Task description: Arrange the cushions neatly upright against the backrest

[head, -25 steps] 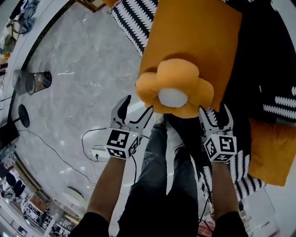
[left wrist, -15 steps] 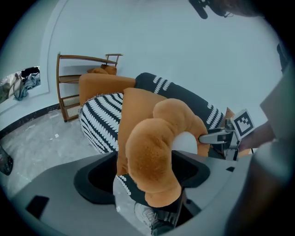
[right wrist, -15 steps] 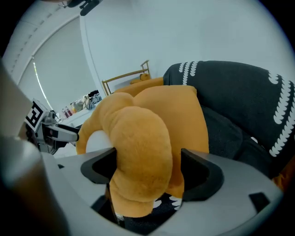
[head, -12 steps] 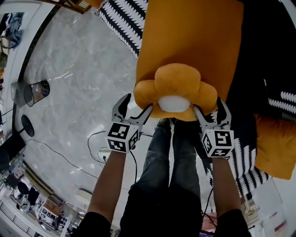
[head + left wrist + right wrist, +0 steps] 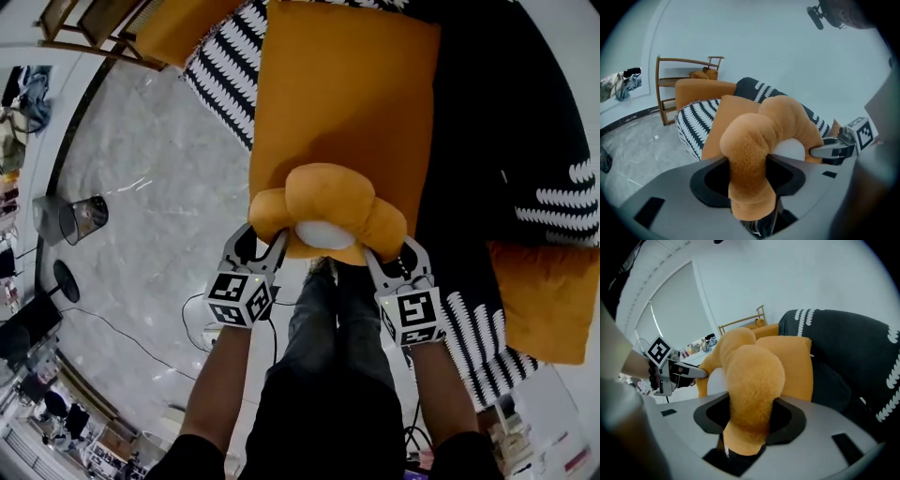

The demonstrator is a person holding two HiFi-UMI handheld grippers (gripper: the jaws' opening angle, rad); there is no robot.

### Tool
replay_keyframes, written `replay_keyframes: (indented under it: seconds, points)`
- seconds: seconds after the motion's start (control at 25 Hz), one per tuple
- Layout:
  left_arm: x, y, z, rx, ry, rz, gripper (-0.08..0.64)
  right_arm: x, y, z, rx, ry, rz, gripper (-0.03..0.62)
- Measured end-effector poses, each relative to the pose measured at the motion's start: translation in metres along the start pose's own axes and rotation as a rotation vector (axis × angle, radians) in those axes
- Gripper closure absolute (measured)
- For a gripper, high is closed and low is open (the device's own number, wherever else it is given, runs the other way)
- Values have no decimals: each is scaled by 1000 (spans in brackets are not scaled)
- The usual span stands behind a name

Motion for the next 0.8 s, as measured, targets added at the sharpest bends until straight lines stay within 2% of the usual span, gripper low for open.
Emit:
replay_keyframes:
  seconds: [0.12, 0.24, 0.48, 0.68, 0.8]
  points:
    - [-37, -29, -1, 48, -22, 49, 337, -17, -16, -32, 45, -53, 84, 379]
    - [-58, -63, 15, 113, -30, 119, 337, -12, -42, -55, 90, -110, 150, 379]
    - [-97, -150, 47, 299, -20, 320, 337, 7, -85, -117, 241, -249, 320, 380]
    - [-113, -223, 54, 404, -19, 414, 339, 18, -115, -176, 318, -300, 357, 379]
    - [-124, -265, 68, 471, -40, 457, 341, 21, -139, -204, 406, -344, 375, 379]
Point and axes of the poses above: the fingertips, and each gripper's own axes: z forward along the fingers, y to its left, x out of its underside, the point moved 3 cm from there along -z, backward along the fingers, and after that the axes turned 7 degrees about -x, right-handed, at the moved point
